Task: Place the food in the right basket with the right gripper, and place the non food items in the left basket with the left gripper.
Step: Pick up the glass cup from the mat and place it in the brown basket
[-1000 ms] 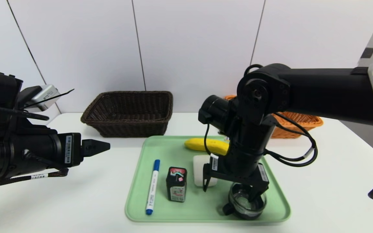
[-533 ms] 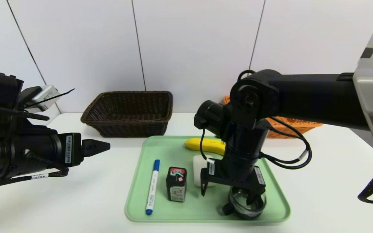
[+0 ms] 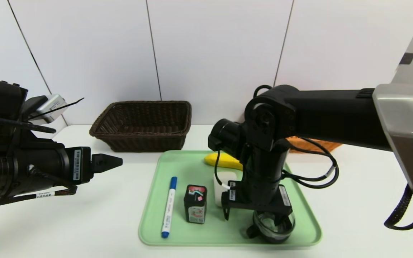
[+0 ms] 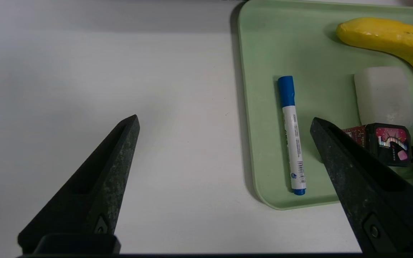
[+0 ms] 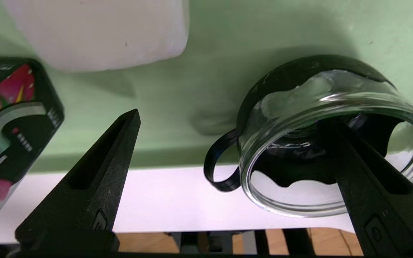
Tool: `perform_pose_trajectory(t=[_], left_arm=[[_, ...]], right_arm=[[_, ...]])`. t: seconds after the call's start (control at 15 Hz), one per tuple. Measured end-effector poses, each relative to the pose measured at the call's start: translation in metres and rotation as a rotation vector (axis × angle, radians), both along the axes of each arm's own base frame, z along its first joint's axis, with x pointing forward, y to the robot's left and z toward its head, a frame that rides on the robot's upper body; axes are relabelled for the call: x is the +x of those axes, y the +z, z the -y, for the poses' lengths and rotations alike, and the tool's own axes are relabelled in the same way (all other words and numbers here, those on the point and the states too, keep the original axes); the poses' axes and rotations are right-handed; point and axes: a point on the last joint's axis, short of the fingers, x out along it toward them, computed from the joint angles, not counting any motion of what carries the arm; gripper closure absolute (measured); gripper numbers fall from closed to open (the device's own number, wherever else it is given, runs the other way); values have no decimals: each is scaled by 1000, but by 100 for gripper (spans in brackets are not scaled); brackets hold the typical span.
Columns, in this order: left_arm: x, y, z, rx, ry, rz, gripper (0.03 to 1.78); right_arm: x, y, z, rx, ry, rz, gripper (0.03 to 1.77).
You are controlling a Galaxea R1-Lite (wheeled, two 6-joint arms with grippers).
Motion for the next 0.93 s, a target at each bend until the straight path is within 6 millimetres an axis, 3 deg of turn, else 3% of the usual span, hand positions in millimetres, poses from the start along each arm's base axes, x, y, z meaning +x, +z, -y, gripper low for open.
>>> perform_pose_trajectory(t=[0.27,0.33,0.53,0.8,0.87,0.93], left_arm=[[0,-1,0,0,2,-4,12],[0,-1,0,0,1,-4,12],[1,-1,0,0,1,-4,12],[1,-1,1,0,1,-4,12],[1,-1,1,-1,2,-5,12],[2,-1,1,0,2,-4,12]], right_arm=[[-2,-3,-4,-11,21,0,10],[-2,-3,-4,-12,21,0,17],[-2,-3,-4,-9,22,1,66],[-1,-3,-4,-4,23,2,116],[-1,-3,-4,-4,19,1,173],[-1,-2,-3,-3,19,2,169]])
